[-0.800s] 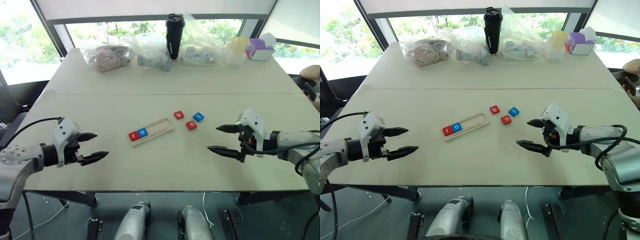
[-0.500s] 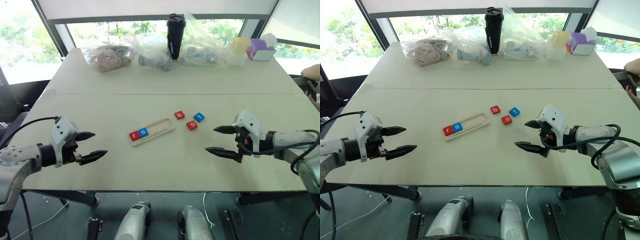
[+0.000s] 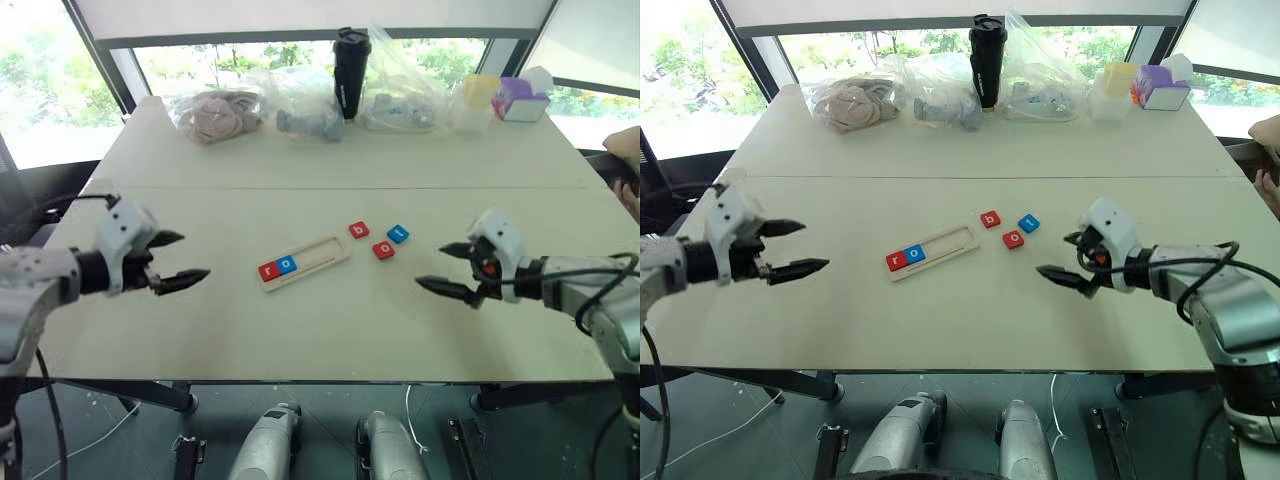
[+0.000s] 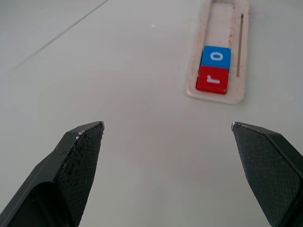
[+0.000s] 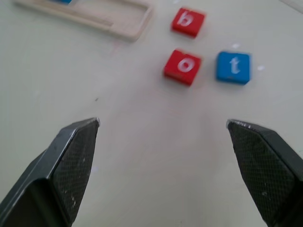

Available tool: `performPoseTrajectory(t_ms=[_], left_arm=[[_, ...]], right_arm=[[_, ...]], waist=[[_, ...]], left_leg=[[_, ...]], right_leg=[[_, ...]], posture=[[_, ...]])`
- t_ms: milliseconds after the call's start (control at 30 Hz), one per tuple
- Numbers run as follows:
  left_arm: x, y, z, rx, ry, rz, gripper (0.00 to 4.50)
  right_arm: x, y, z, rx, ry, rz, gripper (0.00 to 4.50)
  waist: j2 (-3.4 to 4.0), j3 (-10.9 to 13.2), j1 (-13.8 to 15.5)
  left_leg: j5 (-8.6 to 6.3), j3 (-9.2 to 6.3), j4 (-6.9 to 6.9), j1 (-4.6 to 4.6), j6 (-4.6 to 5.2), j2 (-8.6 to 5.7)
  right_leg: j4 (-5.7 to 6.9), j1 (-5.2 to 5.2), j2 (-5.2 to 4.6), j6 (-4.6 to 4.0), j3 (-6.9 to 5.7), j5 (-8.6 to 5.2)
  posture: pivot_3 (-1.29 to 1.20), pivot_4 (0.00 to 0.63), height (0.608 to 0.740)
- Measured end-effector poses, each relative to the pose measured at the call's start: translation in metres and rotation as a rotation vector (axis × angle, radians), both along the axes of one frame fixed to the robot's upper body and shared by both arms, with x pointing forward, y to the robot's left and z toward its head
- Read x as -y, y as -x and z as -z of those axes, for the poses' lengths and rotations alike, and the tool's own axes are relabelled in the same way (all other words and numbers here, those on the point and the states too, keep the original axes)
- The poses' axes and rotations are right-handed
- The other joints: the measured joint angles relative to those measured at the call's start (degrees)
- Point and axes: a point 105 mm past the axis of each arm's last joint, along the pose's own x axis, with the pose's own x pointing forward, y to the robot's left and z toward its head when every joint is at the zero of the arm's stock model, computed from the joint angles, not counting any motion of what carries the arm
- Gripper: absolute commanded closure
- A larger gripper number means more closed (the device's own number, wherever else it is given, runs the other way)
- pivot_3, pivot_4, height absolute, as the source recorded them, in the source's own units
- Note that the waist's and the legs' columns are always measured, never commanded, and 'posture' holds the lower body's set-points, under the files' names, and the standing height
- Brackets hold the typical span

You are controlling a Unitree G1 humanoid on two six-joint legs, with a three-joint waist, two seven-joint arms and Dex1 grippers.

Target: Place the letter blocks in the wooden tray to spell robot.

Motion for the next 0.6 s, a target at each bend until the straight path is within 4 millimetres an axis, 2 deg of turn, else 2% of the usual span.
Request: performPoseTrajectory(t_ms=[67,133,233,300,600], left_arm=[[0.008,-0.002,-0.003,-0.006,-0.007,0.044,0.00],[0.018,-0.005,0.003,-0.045,-0.015,0.100,0.00],[0.038,-0.013,0.022,-0.106,-0.031,0.194,0.00],[0.049,-0.018,0.034,-0.139,-0.033,0.233,0.00],[0.078,-0.034,0.071,-0.177,-0.071,0.267,0.00]], right_arm=[[-0.002,0.001,-0.002,-0.002,-0.001,-0.001,0.04],[-0.013,0.008,0.001,-0.014,0.007,-0.047,0.04],[-0.055,0.026,0.007,-0.008,-0.007,-0.198,0.04],[-0.073,0.034,0.013,-0.018,-0.014,-0.242,0.04],[-0.099,0.039,0.019,-0.023,-0.060,-0.206,0.04]], waist=[[0.00,0.00,-0.01],[0.00,0.00,0.05],[-0.01,0.01,-0.04],[-0.05,0.03,-0.20],[-0.08,0.03,0.00]], left_leg=[[-0.01,0.03,-0.07,0.00,0.03,0.00],[0.02,0.05,-0.13,-0.03,0.13,-0.01],[0.02,0.04,-0.11,-0.01,0.14,0.01],[0.03,0.05,-0.03,-0.03,0.15,0.01],[0.04,0.02,0.13,-0.01,0.16,0.00]], right_leg=[[-0.04,0.00,0.00,0.06,0.00,-0.03],[-0.03,-0.05,0.00,0.14,0.00,-0.05],[0.06,-0.04,0.04,0.33,-0.02,0.06],[0.06,-0.04,0.05,0.32,0.00,0.06],[0.07,0.04,0.08,0.32,0.00,0.09]], posture=[[0.00,0.150,0.740],[0.00,0.150,0.740],[0.00,0.150,0.740],[0.00,0.150,0.740],[0.00,0.150,0.740]])
